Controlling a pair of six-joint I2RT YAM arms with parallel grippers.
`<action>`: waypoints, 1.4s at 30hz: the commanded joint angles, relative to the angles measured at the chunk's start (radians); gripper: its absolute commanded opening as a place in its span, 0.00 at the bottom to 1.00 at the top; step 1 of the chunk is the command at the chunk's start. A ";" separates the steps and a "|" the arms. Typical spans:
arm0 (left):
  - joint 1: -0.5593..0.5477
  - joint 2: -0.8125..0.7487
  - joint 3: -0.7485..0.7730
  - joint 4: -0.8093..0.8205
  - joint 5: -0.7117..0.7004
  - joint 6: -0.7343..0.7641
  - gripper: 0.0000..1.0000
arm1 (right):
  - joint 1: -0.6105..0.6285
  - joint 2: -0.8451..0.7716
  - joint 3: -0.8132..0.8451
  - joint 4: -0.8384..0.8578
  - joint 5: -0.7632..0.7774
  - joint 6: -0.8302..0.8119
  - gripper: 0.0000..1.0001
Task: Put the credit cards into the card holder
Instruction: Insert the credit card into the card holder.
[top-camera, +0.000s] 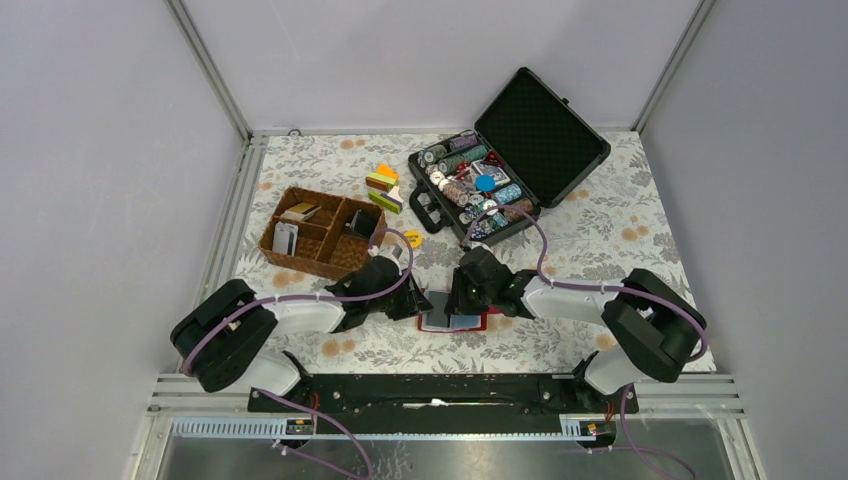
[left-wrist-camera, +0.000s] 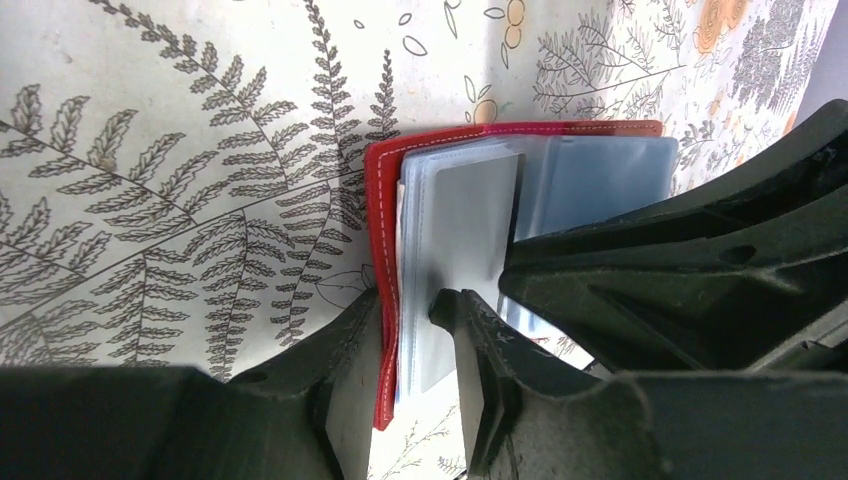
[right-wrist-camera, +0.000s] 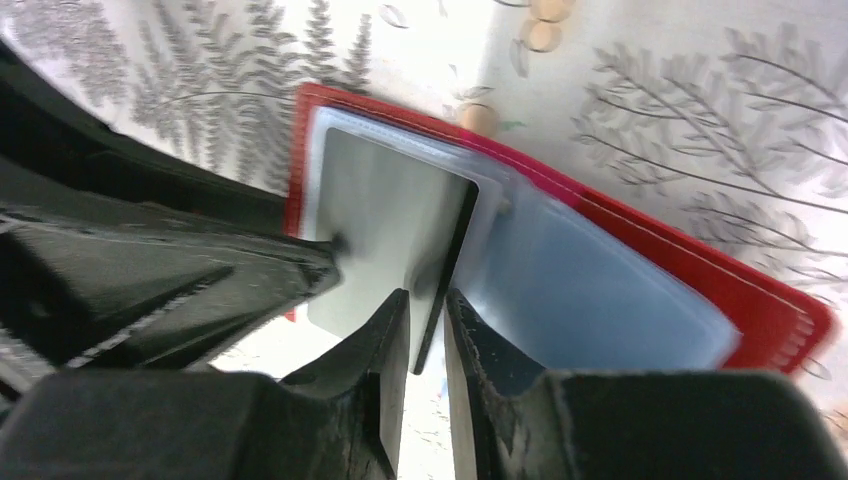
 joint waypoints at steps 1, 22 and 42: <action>-0.004 -0.010 -0.009 0.095 0.046 0.006 0.35 | 0.033 0.014 0.040 0.167 -0.107 0.025 0.25; 0.257 -0.305 0.438 -0.728 -0.084 0.425 0.91 | -0.091 -0.392 0.042 -0.218 0.199 -0.125 0.73; 0.605 0.214 0.841 -0.737 0.057 0.700 0.92 | -0.151 -0.439 -0.016 -0.195 0.096 -0.153 0.79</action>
